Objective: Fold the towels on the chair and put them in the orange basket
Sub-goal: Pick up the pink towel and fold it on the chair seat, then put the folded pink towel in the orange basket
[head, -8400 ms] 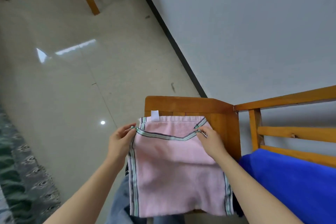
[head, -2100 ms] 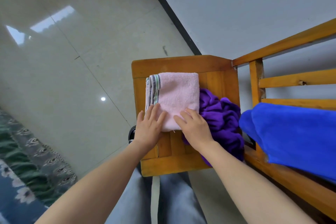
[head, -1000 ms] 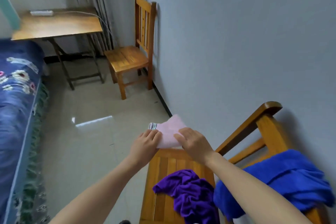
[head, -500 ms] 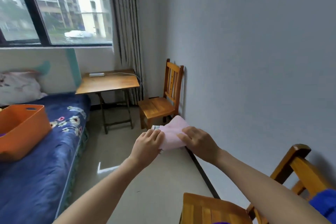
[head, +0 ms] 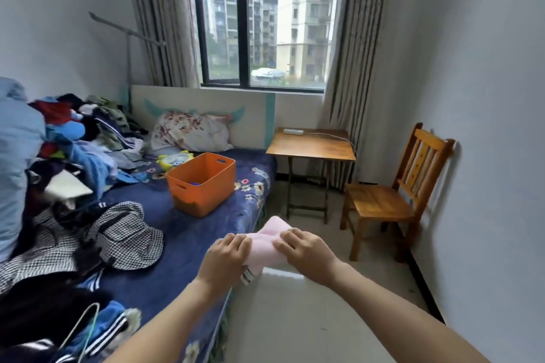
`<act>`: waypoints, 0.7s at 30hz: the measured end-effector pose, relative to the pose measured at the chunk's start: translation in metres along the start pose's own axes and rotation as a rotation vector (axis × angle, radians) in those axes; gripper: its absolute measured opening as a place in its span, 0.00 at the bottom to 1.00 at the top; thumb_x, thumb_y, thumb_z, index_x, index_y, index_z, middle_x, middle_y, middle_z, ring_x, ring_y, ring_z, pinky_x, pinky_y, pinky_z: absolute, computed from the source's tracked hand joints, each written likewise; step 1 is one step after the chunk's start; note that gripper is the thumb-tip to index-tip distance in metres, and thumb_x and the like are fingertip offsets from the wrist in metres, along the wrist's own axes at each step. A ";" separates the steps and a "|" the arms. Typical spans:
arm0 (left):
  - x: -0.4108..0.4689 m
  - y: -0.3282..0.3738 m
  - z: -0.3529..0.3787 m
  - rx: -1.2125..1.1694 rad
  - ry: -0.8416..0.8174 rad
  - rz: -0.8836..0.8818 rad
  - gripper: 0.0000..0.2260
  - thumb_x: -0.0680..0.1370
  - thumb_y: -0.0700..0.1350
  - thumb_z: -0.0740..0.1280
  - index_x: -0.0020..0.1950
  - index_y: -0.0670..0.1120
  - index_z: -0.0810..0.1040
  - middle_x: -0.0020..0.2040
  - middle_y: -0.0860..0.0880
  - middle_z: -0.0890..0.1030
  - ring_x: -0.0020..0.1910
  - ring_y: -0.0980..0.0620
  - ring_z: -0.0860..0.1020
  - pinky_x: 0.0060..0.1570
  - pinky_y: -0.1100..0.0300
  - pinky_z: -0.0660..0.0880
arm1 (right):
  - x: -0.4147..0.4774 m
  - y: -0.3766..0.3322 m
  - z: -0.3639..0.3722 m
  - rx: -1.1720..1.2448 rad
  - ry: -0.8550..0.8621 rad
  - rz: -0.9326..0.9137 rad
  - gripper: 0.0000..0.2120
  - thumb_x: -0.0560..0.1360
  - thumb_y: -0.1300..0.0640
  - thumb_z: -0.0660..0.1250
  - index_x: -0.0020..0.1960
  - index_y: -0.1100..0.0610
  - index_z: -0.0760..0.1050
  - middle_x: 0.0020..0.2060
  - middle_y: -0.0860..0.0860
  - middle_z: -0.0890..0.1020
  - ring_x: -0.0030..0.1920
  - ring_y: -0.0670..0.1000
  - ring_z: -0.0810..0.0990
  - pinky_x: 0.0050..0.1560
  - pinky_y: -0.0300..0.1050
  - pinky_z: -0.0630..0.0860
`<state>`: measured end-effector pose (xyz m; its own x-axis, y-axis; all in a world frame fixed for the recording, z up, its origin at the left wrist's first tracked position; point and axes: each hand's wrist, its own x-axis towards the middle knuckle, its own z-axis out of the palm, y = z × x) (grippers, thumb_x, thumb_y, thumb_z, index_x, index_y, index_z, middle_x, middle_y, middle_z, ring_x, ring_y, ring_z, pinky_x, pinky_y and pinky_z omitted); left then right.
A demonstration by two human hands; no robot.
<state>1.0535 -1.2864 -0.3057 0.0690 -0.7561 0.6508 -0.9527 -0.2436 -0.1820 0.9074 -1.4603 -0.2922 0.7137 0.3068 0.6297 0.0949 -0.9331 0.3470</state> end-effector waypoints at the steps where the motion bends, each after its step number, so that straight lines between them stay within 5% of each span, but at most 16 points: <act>1: -0.007 -0.010 -0.005 0.025 0.007 -0.031 0.15 0.62 0.46 0.63 0.47 0.46 0.68 0.39 0.49 0.82 0.33 0.48 0.79 0.29 0.60 0.75 | 0.012 -0.005 0.005 0.020 0.010 -0.022 0.11 0.68 0.61 0.64 0.50 0.55 0.69 0.37 0.52 0.78 0.36 0.53 0.78 0.31 0.45 0.77; 4: -0.020 -0.028 -0.017 0.073 0.029 -0.091 0.14 0.63 0.46 0.57 0.47 0.45 0.68 0.39 0.48 0.82 0.32 0.48 0.79 0.27 0.60 0.75 | 0.041 -0.013 0.014 0.065 0.025 -0.082 0.11 0.68 0.61 0.66 0.50 0.55 0.70 0.37 0.52 0.78 0.36 0.53 0.78 0.32 0.44 0.77; 10: -0.022 -0.029 -0.013 0.070 -0.018 -0.149 0.28 0.52 0.43 0.77 0.48 0.44 0.69 0.38 0.47 0.82 0.32 0.48 0.79 0.27 0.61 0.75 | 0.046 -0.007 0.027 0.093 0.040 -0.116 0.11 0.68 0.61 0.65 0.49 0.54 0.70 0.37 0.51 0.78 0.36 0.53 0.78 0.33 0.43 0.77; 21: 0.103 0.000 0.066 0.052 -0.056 -0.051 0.32 0.50 0.47 0.79 0.49 0.46 0.69 0.39 0.50 0.82 0.33 0.50 0.79 0.30 0.62 0.75 | 0.001 0.118 0.032 0.055 0.001 0.038 0.15 0.64 0.62 0.57 0.50 0.55 0.68 0.37 0.52 0.80 0.37 0.53 0.81 0.30 0.42 0.77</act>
<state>1.0803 -1.4041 -0.2869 0.1346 -0.7743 0.6183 -0.9309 -0.3127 -0.1889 0.9417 -1.5759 -0.2734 0.7169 0.2715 0.6421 0.1060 -0.9528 0.2845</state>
